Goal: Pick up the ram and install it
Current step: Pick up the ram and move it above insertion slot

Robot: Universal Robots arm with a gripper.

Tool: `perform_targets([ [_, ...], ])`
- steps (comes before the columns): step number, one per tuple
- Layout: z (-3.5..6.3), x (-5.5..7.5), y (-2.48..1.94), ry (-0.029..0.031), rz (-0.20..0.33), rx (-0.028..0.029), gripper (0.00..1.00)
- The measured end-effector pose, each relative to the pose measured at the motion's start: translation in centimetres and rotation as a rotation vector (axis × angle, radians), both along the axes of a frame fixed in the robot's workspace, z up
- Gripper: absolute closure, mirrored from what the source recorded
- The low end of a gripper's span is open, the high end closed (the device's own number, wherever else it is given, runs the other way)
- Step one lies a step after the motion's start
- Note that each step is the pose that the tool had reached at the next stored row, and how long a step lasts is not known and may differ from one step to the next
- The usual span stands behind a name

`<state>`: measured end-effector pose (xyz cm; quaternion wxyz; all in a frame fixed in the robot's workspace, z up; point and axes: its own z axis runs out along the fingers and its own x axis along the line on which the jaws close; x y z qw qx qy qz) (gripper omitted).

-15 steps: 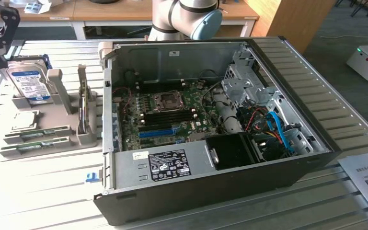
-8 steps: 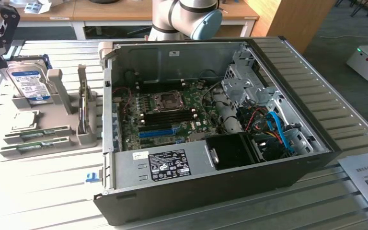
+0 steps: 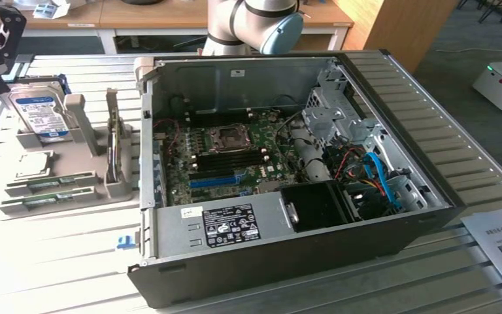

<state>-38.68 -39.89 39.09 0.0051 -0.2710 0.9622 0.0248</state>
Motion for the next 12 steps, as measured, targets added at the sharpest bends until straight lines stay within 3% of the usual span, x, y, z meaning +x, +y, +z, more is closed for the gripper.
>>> perform_targets([
  [12, 0.0, 0.0, 0.0, 0.0001, 0.188, 0.0, 0.9],
])
